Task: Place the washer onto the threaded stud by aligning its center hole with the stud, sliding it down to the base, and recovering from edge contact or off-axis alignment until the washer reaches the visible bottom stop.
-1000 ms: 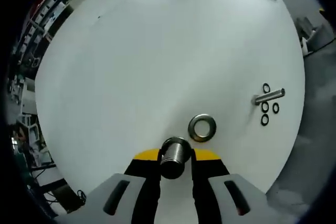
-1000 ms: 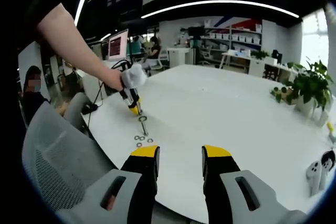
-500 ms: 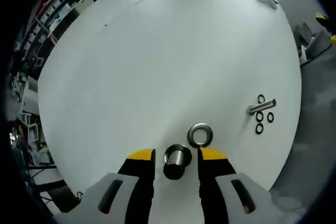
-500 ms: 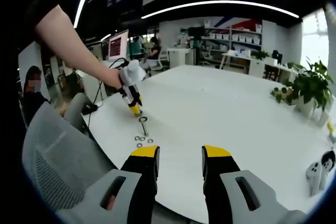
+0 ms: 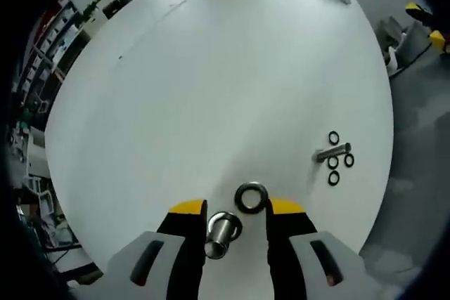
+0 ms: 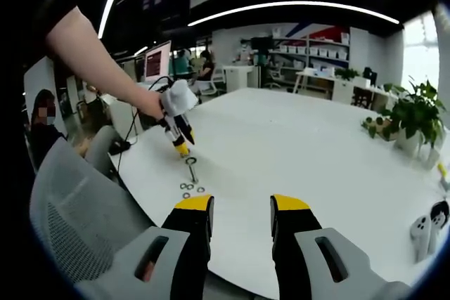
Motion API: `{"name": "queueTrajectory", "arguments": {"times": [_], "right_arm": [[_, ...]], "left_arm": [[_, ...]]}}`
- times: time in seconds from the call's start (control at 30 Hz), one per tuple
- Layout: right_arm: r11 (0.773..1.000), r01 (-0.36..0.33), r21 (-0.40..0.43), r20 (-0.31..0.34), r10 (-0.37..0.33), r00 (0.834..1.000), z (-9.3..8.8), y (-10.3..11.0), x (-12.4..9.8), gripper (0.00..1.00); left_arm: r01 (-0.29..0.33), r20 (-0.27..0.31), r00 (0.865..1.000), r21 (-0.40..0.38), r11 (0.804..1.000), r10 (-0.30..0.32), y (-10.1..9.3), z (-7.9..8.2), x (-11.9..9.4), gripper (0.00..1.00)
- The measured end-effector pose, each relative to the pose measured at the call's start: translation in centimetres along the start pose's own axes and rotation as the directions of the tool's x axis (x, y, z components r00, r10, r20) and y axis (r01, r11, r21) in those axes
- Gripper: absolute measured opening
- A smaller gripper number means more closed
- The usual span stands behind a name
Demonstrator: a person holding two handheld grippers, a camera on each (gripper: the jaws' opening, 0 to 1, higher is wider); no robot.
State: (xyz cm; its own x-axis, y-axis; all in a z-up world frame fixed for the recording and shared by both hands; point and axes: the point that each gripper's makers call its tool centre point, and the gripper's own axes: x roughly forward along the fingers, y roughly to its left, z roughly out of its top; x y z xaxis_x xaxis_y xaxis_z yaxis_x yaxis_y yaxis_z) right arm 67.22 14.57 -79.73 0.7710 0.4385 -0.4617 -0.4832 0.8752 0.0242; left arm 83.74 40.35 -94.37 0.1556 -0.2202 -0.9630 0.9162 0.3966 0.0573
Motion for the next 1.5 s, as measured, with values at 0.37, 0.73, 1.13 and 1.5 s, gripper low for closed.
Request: {"name": "queueTrajectory", "arguments": {"times": [0.37,0.73,1.13,1.5], "right_arm": [[1.0,0.0,0.001,0.002,0.0,1.0,0.1,0.0,0.0,0.34],[1.0,0.003,0.006,0.003,-0.003,1.0,0.1,-0.1,0.0,0.34],[1.0,0.003,0.008,0.001,-0.003,1.0,0.0,-0.2,0.0,0.34],[1.0,0.0,0.008,-0.002,0.0,1.0,0.0,-0.1,0.0,0.34]], "left_arm": [[0.046,-0.053,0.998,0.047,0.998,-0.044,-1.6,-0.1,1.2,0.3],[0.071,-0.109,0.992,0.061,0.996,-0.064,-1.7,-1.1,2.3,0.27],[0.083,-0.125,0.99,0.122,0.989,-0.068,-2.2,-1.3,2.5,0.23],[0.082,-0.092,0.993,0.116,0.99,-0.072,-2.5,-1.1,2.4,0.27]]}}
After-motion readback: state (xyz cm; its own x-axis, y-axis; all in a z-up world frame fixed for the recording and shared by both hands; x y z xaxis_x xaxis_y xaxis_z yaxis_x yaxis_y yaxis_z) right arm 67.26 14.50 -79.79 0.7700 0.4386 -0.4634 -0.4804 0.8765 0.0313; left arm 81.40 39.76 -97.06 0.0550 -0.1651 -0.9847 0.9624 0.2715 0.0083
